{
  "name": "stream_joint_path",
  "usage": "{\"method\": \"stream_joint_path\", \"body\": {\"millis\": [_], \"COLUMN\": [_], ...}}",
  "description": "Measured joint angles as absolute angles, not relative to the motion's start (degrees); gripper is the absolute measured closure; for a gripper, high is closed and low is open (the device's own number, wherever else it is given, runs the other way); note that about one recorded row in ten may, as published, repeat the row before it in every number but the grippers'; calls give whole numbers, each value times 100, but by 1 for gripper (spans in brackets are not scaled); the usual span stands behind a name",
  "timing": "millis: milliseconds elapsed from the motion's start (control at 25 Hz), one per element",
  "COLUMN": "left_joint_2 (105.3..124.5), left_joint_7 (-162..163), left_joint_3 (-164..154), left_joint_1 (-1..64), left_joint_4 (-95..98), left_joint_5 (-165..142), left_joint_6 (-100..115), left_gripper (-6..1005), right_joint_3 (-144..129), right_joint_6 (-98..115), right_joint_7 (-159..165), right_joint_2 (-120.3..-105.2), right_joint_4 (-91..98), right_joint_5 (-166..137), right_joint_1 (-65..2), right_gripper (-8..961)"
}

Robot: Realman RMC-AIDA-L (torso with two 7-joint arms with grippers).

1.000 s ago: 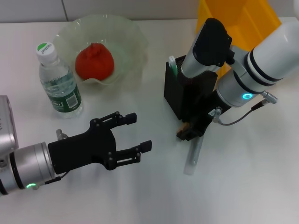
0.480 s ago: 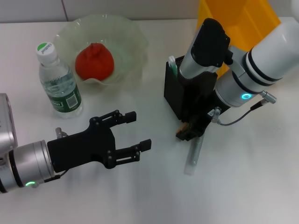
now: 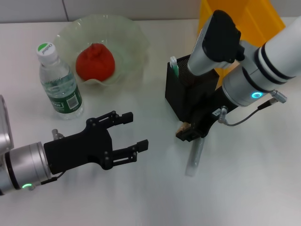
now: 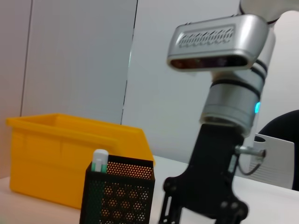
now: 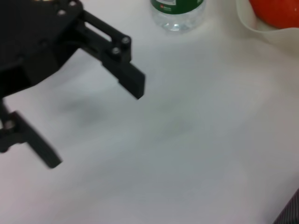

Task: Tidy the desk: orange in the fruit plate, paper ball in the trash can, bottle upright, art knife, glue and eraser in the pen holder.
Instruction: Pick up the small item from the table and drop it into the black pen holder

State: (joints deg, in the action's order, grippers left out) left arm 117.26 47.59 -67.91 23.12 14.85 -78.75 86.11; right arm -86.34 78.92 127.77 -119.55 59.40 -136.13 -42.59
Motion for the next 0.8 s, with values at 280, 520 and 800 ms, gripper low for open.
{"method": "stream_joint_path", "body": {"millis": [280, 520, 800], "left_joint_2": [11703, 11680, 11721], "left_joint_7": [4761, 4764, 4709], "left_joint_3": [-6796, -6871, -7043], "left_joint_1": [2286, 2276, 2277], "left_joint_4": [1485, 1485, 1486], "left_joint_5": [-7875, -7875, -7875], "left_joint_6": [8570, 8585, 8605], "left_gripper": [197, 197, 197], "right_joint_3": [-8502, -8219, -7449], "right_joint_6": [8560, 9007, 9587], "right_joint_7": [12911, 13021, 13124], "right_joint_2": [-11943, -11943, -11923], "right_joint_4": [6867, 7520, 8047], "right_joint_5": [-13574, -13565, -13561], "right_joint_1": [-3898, -3689, -3763], "right_gripper": [512, 514, 515]}}
